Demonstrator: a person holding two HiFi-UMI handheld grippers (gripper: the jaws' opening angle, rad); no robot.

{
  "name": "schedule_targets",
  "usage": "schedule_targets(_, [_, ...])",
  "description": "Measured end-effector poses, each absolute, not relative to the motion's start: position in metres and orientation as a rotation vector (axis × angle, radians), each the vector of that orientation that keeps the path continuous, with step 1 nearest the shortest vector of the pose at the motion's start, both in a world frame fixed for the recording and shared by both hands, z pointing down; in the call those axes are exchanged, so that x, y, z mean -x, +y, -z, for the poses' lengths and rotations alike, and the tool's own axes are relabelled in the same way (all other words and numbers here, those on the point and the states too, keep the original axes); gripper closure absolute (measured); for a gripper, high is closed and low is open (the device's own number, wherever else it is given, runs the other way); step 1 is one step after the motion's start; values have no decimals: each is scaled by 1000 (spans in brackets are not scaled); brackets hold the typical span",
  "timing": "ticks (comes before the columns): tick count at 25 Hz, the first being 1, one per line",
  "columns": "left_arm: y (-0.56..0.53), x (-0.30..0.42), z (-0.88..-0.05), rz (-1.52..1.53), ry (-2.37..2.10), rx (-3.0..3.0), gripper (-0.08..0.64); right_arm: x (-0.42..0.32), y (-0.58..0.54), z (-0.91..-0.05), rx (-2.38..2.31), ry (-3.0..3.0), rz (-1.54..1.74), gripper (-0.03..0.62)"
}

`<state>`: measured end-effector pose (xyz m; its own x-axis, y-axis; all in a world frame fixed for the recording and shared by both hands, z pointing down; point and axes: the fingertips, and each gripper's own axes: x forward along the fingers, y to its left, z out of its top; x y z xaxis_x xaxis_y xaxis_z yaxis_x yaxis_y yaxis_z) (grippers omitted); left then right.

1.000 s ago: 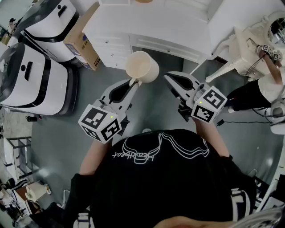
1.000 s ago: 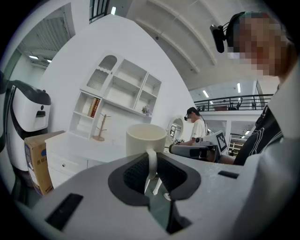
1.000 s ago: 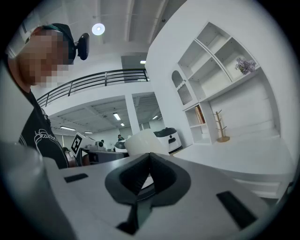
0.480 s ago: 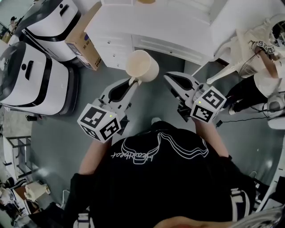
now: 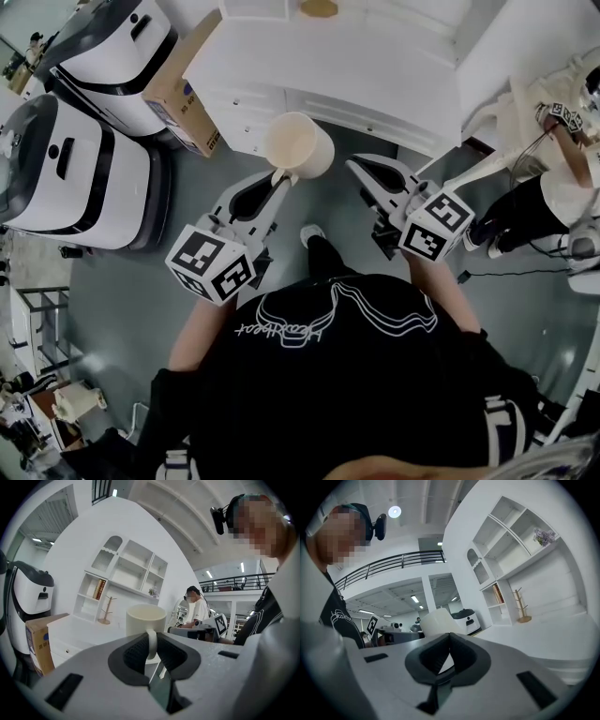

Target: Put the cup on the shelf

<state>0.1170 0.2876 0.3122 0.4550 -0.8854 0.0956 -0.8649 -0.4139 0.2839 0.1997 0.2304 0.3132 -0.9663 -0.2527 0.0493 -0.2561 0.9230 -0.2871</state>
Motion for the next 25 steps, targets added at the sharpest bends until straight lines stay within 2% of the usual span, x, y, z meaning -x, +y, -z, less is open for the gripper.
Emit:
schedule_targets(17, [79,-54,-330,76,-1527,-2343,506,-124,23,-330,-293,-3047,-509,588])
schedule_targets(25, [27,-38,-316,89,-1585,-2359,506,-107,-29,-318,-254,-3066,-441,588])
